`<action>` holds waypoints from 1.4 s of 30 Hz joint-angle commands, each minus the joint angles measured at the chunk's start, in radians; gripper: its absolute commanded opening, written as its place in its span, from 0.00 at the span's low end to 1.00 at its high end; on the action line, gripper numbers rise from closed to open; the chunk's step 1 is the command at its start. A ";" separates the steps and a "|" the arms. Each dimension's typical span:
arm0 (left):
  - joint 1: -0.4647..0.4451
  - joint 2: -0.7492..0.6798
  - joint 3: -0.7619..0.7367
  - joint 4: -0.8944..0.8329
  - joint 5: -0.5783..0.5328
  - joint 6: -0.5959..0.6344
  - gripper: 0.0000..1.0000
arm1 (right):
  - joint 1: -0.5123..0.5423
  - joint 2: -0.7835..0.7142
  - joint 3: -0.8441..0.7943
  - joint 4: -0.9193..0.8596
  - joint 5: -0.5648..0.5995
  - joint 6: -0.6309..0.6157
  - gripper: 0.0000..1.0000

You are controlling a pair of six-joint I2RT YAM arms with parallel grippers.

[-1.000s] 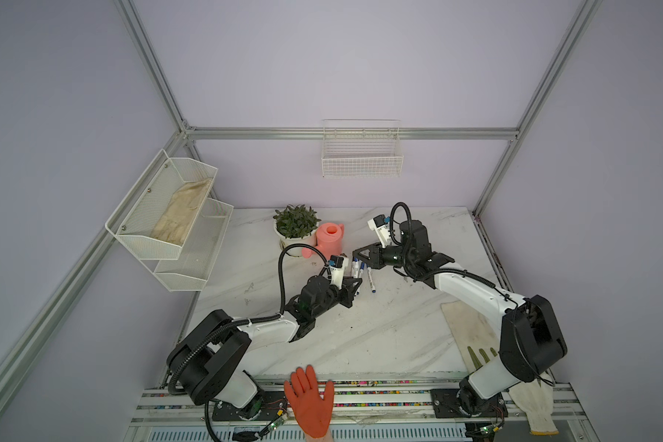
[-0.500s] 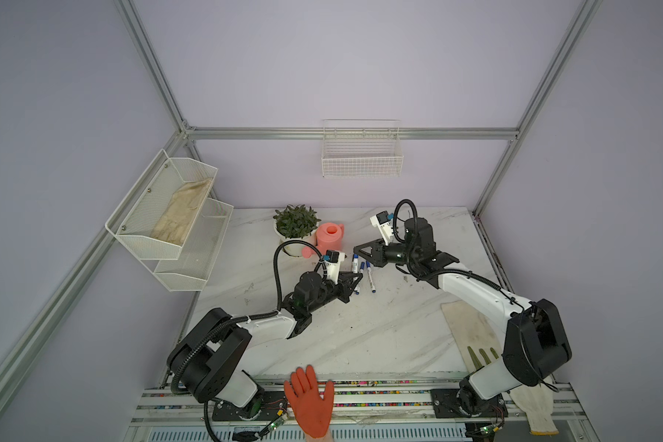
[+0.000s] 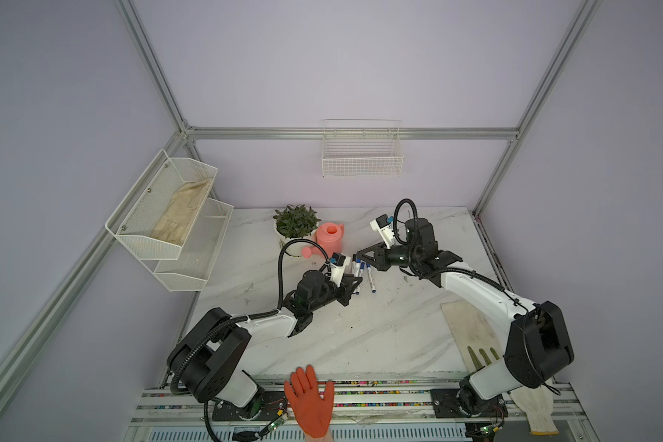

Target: Insert the pens into the pen caps

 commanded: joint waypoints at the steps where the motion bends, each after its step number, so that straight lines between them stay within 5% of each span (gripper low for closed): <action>1: 0.048 -0.067 0.168 0.355 -0.133 0.029 0.00 | 0.038 0.001 -0.067 -0.259 -0.108 -0.030 0.00; 13: -0.049 -0.121 0.086 0.422 -0.169 0.321 0.00 | 0.036 0.025 -0.010 -0.260 -0.102 -0.029 0.00; 28: -0.073 -0.108 0.031 0.551 -0.252 0.371 0.00 | 0.035 -0.034 0.041 -0.297 0.033 -0.046 0.01; 32: -0.076 -0.097 0.017 0.557 -0.257 0.368 0.00 | 0.034 -0.053 0.065 -0.295 0.084 -0.056 0.09; 37: -0.077 -0.094 0.000 0.562 -0.266 0.367 0.00 | 0.034 -0.073 0.097 -0.288 0.153 -0.065 0.32; 42: -0.078 -0.036 -0.013 0.567 -0.275 0.359 0.00 | 0.030 -0.097 0.116 -0.279 0.188 -0.076 0.41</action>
